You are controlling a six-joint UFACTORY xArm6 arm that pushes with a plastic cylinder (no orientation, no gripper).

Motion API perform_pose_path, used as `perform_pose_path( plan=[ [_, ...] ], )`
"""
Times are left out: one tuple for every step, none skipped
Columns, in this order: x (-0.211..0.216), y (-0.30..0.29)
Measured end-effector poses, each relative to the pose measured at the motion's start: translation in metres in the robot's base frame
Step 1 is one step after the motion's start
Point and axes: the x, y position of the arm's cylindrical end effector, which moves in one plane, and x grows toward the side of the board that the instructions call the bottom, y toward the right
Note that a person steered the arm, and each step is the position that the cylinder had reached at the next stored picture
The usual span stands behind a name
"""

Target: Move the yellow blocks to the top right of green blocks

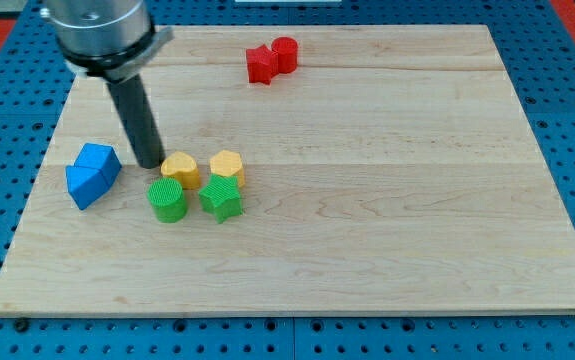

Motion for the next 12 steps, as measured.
perform_pose_path(
  plan=[
    [0.009,-0.016],
    [0.03,-0.004],
    [0.032,0.034],
    [0.018,0.077],
    [0.014,0.062],
    [0.008,0.086],
    [0.005,0.156],
    [0.008,0.199],
    [0.014,0.164],
    [0.03,0.162],
    [0.051,0.162],
    [0.063,0.197]
  ],
)
